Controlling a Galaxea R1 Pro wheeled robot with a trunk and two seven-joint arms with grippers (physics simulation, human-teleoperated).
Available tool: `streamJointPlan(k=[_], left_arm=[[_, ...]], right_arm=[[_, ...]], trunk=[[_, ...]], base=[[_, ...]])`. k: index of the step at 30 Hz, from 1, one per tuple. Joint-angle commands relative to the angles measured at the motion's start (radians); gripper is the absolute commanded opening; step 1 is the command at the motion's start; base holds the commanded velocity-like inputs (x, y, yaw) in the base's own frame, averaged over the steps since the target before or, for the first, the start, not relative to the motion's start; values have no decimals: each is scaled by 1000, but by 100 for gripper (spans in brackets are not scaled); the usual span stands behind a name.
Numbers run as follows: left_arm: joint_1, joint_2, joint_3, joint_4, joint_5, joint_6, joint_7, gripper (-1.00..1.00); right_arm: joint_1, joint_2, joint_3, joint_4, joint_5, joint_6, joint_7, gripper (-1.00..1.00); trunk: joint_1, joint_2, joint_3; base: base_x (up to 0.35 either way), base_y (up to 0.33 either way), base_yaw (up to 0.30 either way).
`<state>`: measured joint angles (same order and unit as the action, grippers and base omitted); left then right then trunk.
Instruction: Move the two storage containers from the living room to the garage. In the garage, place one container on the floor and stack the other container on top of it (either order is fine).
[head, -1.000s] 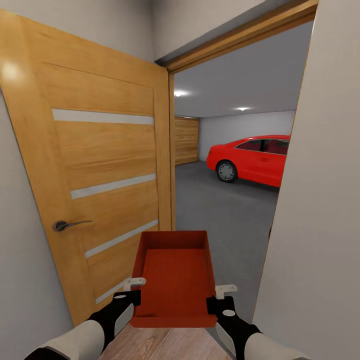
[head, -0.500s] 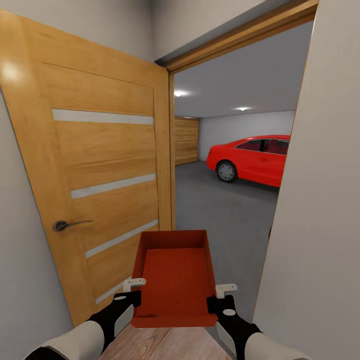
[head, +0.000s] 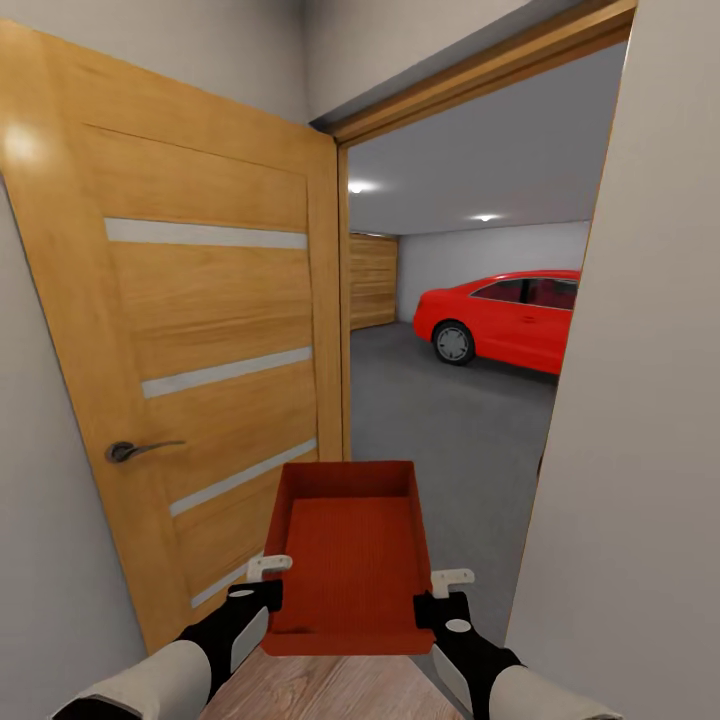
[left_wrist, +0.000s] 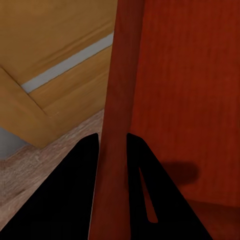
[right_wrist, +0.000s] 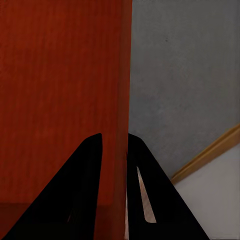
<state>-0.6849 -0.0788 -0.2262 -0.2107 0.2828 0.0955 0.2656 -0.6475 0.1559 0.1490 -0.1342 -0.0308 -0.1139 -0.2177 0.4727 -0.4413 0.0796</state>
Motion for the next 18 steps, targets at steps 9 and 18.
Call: streamJointPlan(k=[9,18], left_arm=[[-1,15,30,-5,-20,-17,12,-100],[-1,16,30,-4,-20,-18,12,-100]], right_arm=[[0,1,-15,2,-11,-4,0,-100],[0,2,-15,2,-11,2,-5,-100]], trunk=[[0,-1,0],[0,-1,0]], base=[[0,0,0],[0,0,-14]])
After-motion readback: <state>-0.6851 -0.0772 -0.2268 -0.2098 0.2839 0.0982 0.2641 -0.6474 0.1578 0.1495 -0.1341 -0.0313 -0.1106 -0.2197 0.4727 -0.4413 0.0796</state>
